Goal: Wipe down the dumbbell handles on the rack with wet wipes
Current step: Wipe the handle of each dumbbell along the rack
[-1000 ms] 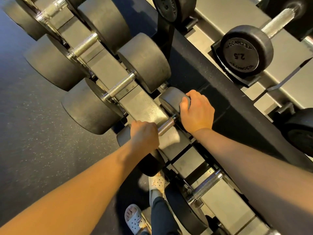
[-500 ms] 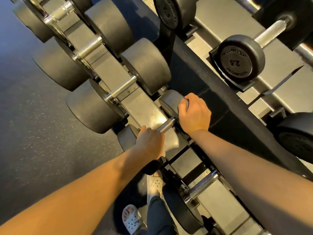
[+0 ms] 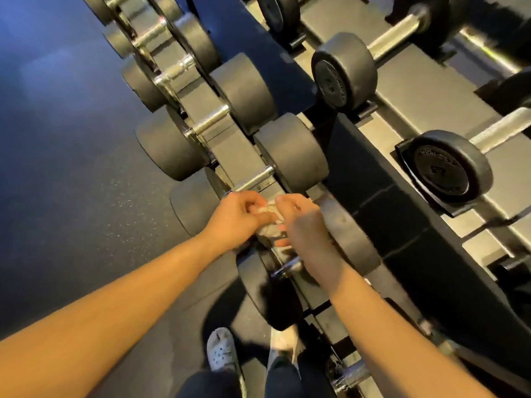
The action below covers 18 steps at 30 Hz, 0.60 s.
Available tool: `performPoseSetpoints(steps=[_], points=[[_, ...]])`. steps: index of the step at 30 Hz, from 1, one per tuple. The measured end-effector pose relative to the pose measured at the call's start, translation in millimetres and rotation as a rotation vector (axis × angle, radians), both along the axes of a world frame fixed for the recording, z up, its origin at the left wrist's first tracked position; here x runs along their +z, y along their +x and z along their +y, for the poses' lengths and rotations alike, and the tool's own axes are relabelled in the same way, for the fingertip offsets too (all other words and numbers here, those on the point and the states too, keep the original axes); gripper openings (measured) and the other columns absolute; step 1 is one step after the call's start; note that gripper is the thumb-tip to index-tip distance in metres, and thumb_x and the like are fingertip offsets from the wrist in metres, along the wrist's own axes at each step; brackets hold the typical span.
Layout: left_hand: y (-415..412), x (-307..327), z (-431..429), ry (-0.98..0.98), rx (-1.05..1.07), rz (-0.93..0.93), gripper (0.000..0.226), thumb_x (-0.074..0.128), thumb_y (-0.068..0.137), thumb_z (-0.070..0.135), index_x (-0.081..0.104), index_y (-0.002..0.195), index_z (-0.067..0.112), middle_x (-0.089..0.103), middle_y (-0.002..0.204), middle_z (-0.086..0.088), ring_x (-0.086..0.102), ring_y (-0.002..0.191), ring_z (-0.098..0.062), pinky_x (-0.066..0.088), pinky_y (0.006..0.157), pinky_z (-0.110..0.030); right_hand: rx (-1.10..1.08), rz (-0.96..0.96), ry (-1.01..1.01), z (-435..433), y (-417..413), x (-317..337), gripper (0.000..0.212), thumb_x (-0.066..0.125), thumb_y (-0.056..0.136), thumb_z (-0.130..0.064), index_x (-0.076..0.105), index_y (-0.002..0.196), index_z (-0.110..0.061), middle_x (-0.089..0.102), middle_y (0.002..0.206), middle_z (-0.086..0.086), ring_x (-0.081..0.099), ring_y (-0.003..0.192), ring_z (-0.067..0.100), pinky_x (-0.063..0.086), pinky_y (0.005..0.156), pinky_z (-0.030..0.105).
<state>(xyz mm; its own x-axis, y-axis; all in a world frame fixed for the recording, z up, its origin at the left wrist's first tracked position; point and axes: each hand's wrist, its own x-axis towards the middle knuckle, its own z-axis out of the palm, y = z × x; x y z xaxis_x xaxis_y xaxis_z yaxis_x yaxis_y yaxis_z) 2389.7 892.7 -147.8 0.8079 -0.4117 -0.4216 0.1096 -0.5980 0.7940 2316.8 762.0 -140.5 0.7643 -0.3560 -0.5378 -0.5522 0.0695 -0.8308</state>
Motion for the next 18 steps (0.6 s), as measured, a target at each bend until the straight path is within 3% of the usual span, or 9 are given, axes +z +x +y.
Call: performPoseSetpoints(steps=[2,4,6,8,10,12,14,16,18], points=[[17.4,7.0,7.7,-0.085,0.105,0.049,0.01,0.082,0.085,0.014,0.074,0.086,0.009,0.066,0.072,-0.007,0.056,0.061,-0.009,0.047,0.061,-0.024,-0.057,0.123,0.286,9.7,21.2,1.9,0.015,0.058,0.102,-0.036,0.068,0.099,-0.025,0.073,0.097,0.007,0.075,0.088,0.027,0.062,0.063,0.038],[33.5,8.0,18.3,-0.119,0.142,0.056,0.005,0.08,0.087,0.011,0.076,0.09,0.01,0.073,0.08,-0.005,0.064,0.068,-0.006,0.052,0.065,-0.018,-0.119,0.147,0.51,18.6,37.6,-5.6,0.023,0.063,0.1,-0.036,0.07,0.111,-0.016,0.076,0.097,0.012,0.077,0.083,0.027,0.061,0.062,0.037],[49.7,6.2,29.8,-0.104,0.064,0.006,0.01,0.08,0.087,0.008,0.076,0.09,0.017,0.073,0.083,0.003,0.065,0.072,-0.002,0.053,0.071,-0.018,-0.206,0.121,0.712,27.3,51.8,-15.6,0.026,0.068,0.097,-0.028,0.072,0.113,-0.008,0.076,0.093,0.014,0.076,0.076,0.023,0.06,0.062,0.033],[65.2,1.0,45.3,-0.066,-0.034,-0.044,0.016,0.076,0.088,0.006,0.076,0.096,0.02,0.071,0.09,0.009,0.065,0.081,-0.002,0.055,0.08,-0.021,-0.247,0.101,0.757,36.7,66.3,-28.3,0.015,0.069,0.095,-0.015,0.074,0.104,-0.004,0.074,0.082,0.012,0.072,0.069,0.018,0.059,0.061,0.029],[81.2,-7.5,63.4,-0.098,0.024,-0.038,0.022,0.067,0.092,0.0,0.075,0.107,0.015,0.072,0.097,0.001,0.065,0.084,-0.007,0.055,0.082,-0.025,-0.267,0.1,0.604,43.7,77.8,-41.3,0.005,0.068,0.094,-0.007,0.073,0.096,-0.007,0.072,0.076,0.008,0.069,0.064,0.016,0.057,0.057,0.026],[102.3,-26.1,80.7,0.004,0.192,-0.138,0.023,0.059,0.096,0.007,0.073,0.112,0.017,0.071,0.097,0.0,0.064,0.084,-0.01,0.052,0.08,-0.029,-0.263,0.079,0.292,44.0,83.3,-56.4,0.005,0.07,0.093,-0.004,0.071,0.09,-0.009,0.072,0.075,0.008,0.068,0.062,0.017,0.059,0.058,0.028],[116.9,-53.5,92.9,0.23,0.298,-0.237,0.018,0.054,0.099,0.026,0.071,0.106,0.023,0.068,0.1,0.0,0.063,0.093,-0.019,0.049,0.078,-0.035,-0.199,0.004,-0.074,42.6,87.4,-68.4,0.007,0.076,0.09,-0.009,0.07,0.086,-0.011,0.071,0.079,0.009,0.069,0.071,0.023,0.06,0.069,0.031],[117.8,-78.1,87.7,0.361,0.271,-0.226,0.033,0.043,0.1,0.046,0.067,0.091,0.025,0.066,0.095,-0.004,0.062,0.096,-0.029,0.046,0.075,-0.039,-0.081,-0.104,-0.32,42.5,98.5,-78.1,0.007,0.076,0.089,-0.012,0.07,0.092,-0.016,0.069,0.086,0.001,0.067,0.082,0.018,0.057,0.08,0.026],[107.4,-93.0,75.5,0.442,0.259,-0.28,0.043,0.034,0.101,0.053,0.065,0.092,0.024,0.066,0.098,-0.003,0.06,0.097,-0.029,0.05,0.081,-0.044,0.167,-0.218,-0.593,43.5,118.4,-91.2,0.013,0.069,0.092,-0.009,0.07,0.104,-0.015,0.066,0.099,-0.004,0.063,0.095,0.015,0.052,0.089,0.028]])
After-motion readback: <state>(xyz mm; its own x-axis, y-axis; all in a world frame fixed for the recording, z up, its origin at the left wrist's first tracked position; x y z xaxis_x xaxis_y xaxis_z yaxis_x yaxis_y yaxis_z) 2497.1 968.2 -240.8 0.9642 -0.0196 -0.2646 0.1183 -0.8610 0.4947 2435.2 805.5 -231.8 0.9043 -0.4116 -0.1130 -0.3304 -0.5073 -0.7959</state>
